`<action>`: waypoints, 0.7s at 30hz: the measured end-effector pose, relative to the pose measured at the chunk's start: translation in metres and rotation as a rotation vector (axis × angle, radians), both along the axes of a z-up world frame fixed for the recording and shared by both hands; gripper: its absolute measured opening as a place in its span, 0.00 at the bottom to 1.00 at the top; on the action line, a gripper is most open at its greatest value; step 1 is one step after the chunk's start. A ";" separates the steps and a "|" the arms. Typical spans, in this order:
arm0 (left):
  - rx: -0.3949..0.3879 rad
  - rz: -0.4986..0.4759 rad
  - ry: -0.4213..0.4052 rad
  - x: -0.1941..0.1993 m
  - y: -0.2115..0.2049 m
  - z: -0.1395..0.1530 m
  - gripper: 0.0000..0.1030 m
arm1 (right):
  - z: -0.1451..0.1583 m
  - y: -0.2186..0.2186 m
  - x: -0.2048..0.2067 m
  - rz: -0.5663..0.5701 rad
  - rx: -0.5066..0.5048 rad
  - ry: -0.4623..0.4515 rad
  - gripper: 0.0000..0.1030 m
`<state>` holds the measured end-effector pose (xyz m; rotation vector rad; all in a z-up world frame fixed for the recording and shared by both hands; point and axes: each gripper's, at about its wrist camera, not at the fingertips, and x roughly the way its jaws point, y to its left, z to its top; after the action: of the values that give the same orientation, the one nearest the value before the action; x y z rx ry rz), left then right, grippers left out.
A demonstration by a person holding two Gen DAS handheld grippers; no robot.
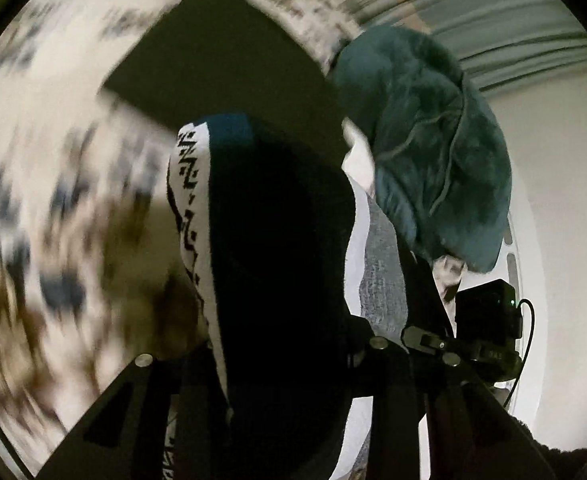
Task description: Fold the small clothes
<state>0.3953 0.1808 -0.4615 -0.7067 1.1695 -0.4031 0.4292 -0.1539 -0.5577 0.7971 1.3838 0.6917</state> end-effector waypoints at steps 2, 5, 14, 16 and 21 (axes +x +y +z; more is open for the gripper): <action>0.017 -0.006 -0.037 0.040 0.007 0.016 0.28 | 0.017 0.005 0.036 -0.026 0.007 -0.037 0.32; 0.036 0.004 -0.075 0.104 0.022 0.028 0.28 | 0.033 0.016 0.095 -0.060 0.011 -0.094 0.32; 0.152 0.008 -0.050 0.246 0.067 -0.005 0.29 | 0.010 0.060 0.246 -0.095 -0.028 -0.109 0.32; 0.150 0.005 -0.010 0.255 0.072 -0.021 0.31 | -0.003 0.064 0.260 -0.090 -0.040 -0.093 0.32; 0.131 0.009 0.033 0.257 0.082 -0.026 0.42 | -0.017 0.081 0.269 -0.061 -0.117 -0.073 0.48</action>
<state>0.6520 0.2631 -0.4871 -0.6060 1.2117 -0.3054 0.6985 -0.0727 -0.5747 0.7116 1.3163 0.5815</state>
